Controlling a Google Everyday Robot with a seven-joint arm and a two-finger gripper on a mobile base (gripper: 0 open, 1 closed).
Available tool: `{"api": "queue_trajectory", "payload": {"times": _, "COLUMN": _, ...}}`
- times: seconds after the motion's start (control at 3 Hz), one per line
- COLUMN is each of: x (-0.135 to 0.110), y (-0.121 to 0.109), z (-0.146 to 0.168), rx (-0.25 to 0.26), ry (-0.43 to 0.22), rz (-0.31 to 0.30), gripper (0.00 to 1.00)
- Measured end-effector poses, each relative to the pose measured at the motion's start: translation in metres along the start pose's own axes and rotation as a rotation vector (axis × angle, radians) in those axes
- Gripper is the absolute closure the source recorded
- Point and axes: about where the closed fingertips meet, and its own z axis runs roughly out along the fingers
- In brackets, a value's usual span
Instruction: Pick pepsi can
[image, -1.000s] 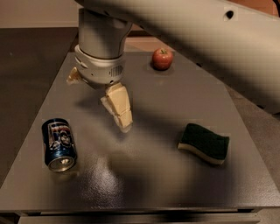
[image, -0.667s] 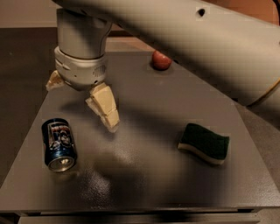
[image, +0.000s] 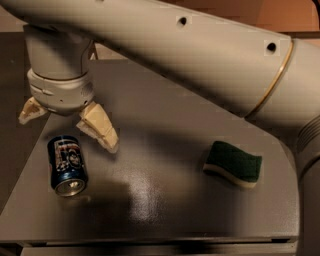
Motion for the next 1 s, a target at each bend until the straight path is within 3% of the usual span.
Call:
{"api": "queue_trajectory", "payload": {"times": 0.33, "x": -0.008, "y": -0.005, "z": 0.017, "rx": -0.048, "ry": 0.008, "rz": -0.117, "gripper": 0.0}}
{"api": "queue_trajectory", "payload": {"times": 0.67, "x": -0.008, "y": -0.009, "z": 0.031, "rx": -0.098, "ry": 0.012, "rz": -0.185, "gripper": 0.0}}
{"api": "queue_trajectory", "payload": {"times": 1.0, "x": -0.005, "y": -0.012, "z": 0.043, "rx": -0.135, "ry": 0.017, "rz": -0.219, "gripper": 0.18}}
